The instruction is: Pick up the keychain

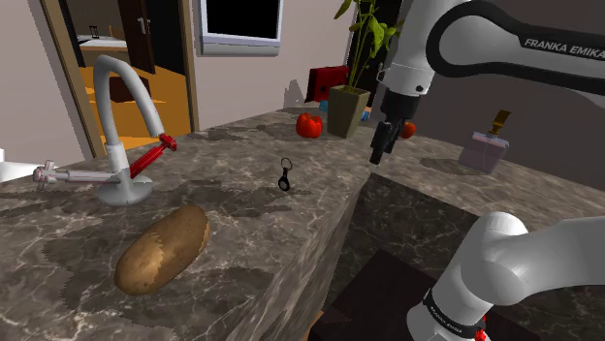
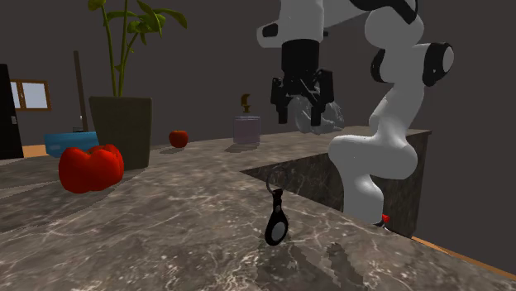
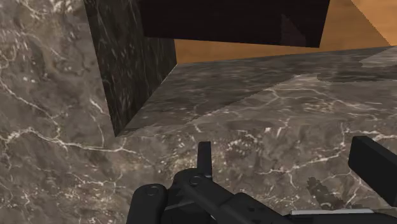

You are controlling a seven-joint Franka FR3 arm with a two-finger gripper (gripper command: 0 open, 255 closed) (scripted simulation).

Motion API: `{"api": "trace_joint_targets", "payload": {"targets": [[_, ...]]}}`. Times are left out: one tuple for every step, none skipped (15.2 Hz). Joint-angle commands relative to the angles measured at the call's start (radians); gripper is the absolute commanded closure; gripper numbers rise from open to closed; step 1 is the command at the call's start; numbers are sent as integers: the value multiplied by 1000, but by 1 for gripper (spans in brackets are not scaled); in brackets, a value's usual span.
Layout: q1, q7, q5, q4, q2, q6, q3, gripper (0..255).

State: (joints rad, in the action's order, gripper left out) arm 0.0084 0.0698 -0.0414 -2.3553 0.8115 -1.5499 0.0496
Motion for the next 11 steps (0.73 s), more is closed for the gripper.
{"api": "trace_joint_targets", "payload": {"targets": [[0, 0, 0, 0, 0, 0, 0, 0], [4, -16, -9, 21, -36, -11, 15, 0], [7, -31, -18, 44, -73, -22, 31, 0], [10, -47, -25, 67, -109, -31, 45, 0], [12, -62, -31, 92, -146, -40, 60, 0], [15, -77, -37, 118, -184, -48, 74, 0], [17, -93, -41, 146, -221, -55, 88, 0], [18, -108, -45, 174, -259, -61, 102, 0], [20, -124, -47, 204, -297, -66, 116, 0], [22, -140, -48, 234, -336, -70, 129, 0], [23, -156, -49, 267, -374, -73, 143, 0]]}}
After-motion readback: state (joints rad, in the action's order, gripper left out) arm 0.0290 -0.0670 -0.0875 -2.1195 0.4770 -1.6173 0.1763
